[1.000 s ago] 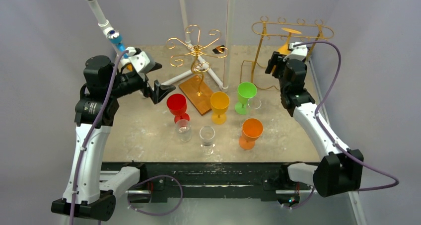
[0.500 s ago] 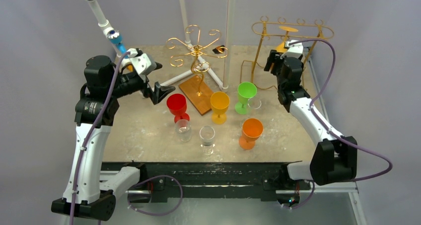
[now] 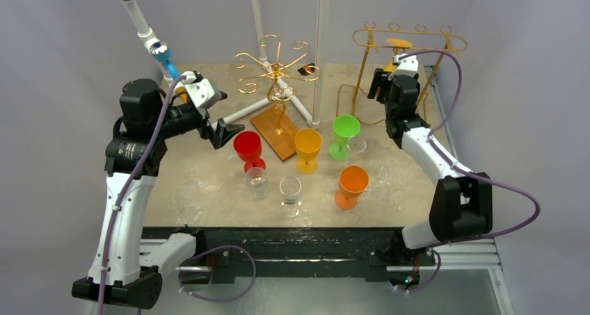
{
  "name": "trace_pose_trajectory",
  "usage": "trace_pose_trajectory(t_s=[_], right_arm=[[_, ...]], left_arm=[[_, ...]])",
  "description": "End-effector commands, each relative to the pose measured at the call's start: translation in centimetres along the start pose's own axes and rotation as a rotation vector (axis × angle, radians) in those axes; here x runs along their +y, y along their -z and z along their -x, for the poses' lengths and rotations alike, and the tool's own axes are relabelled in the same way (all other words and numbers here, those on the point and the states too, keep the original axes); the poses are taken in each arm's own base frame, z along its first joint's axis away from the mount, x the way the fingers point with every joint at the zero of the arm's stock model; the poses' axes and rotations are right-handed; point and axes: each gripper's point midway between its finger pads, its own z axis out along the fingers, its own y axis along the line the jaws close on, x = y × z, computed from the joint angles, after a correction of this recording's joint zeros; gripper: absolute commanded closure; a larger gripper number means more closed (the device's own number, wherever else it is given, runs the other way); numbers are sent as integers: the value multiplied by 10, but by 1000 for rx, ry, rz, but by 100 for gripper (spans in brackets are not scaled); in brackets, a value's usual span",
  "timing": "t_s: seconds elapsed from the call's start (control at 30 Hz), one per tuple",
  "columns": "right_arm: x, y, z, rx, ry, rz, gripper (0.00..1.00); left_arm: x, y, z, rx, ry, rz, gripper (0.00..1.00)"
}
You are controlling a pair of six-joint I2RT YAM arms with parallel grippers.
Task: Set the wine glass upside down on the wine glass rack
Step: Turn the wine glass upside down at the wine rack.
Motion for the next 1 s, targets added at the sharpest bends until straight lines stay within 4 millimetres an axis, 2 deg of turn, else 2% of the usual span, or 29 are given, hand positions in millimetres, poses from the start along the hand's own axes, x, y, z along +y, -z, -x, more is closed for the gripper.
trace_pose_trajectory(t_s=[0.0, 0.07, 0.13, 0.27, 0.4, 0.6, 0.67, 0.7, 0.97], right_arm=[[2, -3, 44, -100, 3, 13, 71], [2, -5, 46, -103, 6, 10, 70], [3, -8, 41, -92, 12, 12, 64], [3, -14, 21, -49, 21, 13, 51], [3, -18, 0, -8, 19, 9, 43], [-11, -15, -15, 27, 4, -66, 20], [-13, -9, -13, 13, -4, -70, 5], [-14, -5, -13, 10, -18, -70, 2], [-13, 20, 3, -25, -82, -44, 1]], left_arm=[[-5, 2, -2, 4, -21, -11, 0], [-5, 2, -4, 6, -21, -11, 0], [-6, 2, -5, 8, -20, -12, 0], [-6, 3, -3, 5, -28, -13, 0], [-8, 4, -2, 3, -27, -15, 0], [-8, 5, 1, -1, -35, -10, 0], [-7, 6, 1, 0, -34, -10, 0], [-8, 6, 1, 0, -34, -10, 0], [-6, 5, 1, 6, -31, -4, 0]])
